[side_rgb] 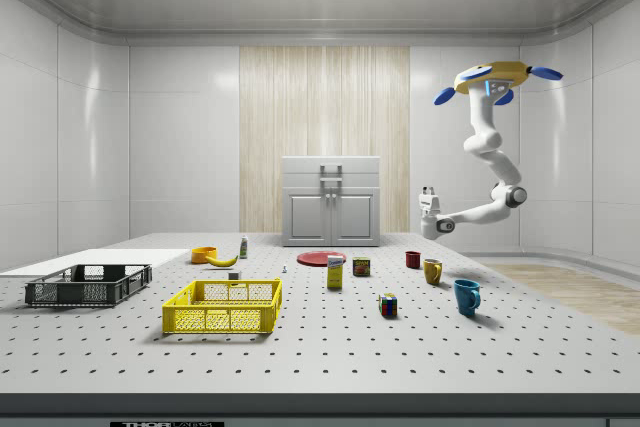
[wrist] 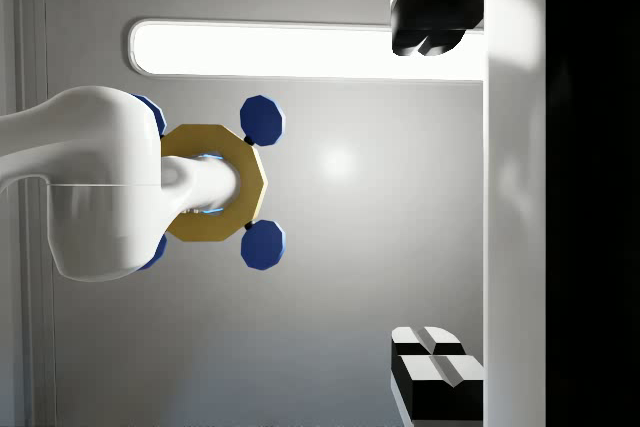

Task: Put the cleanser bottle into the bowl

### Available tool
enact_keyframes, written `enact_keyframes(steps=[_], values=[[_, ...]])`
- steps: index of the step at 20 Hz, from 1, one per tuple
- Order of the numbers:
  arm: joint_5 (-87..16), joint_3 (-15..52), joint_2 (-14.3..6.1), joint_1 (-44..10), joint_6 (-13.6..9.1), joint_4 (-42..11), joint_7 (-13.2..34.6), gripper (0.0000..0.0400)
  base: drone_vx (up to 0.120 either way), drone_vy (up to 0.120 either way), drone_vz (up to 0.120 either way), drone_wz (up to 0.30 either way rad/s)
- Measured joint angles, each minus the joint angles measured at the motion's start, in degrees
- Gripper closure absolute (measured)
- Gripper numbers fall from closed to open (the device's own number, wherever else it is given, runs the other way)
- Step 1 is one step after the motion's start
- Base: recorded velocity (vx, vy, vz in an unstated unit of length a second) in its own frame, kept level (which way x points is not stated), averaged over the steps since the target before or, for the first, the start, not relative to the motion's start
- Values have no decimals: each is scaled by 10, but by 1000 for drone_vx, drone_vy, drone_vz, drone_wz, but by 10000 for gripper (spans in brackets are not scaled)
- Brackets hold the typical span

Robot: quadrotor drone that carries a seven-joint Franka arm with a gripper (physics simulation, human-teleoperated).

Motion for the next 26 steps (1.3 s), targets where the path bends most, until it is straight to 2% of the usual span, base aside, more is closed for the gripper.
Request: enact_keyframes(steps=[11, 18, 22, 26], values=[[-52, 37, -4, -11, 5, -6, 7, 0, 120, -120, 0, 0], [-186, 131, -11, -41, 12, -31, 26, 0, 120, -120, 0, 0], [-353, 243, -25, -80, 20, -90, 54, 0, 120, -120, 0, 0], [-595, 389, -53, -146, 27, -217, 116, 0, 120, -120, 0, 0]])
